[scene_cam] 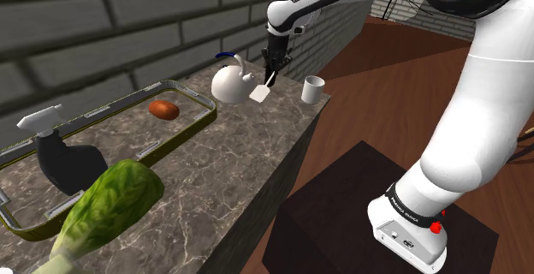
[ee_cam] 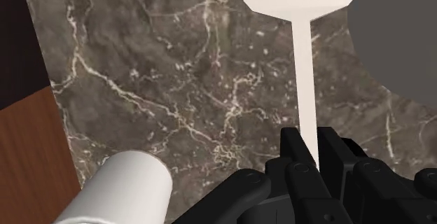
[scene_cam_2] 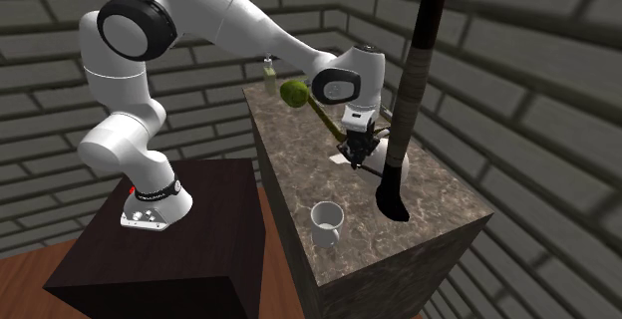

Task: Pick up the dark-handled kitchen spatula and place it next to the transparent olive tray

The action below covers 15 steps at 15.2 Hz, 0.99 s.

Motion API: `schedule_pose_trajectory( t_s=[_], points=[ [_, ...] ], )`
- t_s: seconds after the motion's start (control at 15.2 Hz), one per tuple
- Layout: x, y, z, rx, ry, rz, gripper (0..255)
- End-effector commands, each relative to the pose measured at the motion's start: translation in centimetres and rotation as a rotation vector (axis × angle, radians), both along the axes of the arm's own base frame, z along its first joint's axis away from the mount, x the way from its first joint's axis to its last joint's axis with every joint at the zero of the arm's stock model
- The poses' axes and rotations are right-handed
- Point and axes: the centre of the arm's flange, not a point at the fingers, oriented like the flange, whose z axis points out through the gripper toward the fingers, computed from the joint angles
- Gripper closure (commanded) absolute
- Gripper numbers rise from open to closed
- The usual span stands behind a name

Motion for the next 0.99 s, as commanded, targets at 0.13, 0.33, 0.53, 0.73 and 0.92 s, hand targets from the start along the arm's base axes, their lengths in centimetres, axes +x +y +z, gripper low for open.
schedule_pose_trajectory(
  t_s=[0.13,0.33,0.53,0.73,0.92],
  points=[
    [-2.7,4.2,0.1,0.000,0.001,0.000,255],
    [-4.8,7.6,0.1,0.000,0.001,0.000,255],
    [-7.0,10.9,0.1,0.000,0.001,0.000,255],
    [-9.1,14.2,0.1,0.000,0.001,0.000,255],
    [-11.2,17.5,0.1,0.000,0.001,0.000,255]
  ],
)
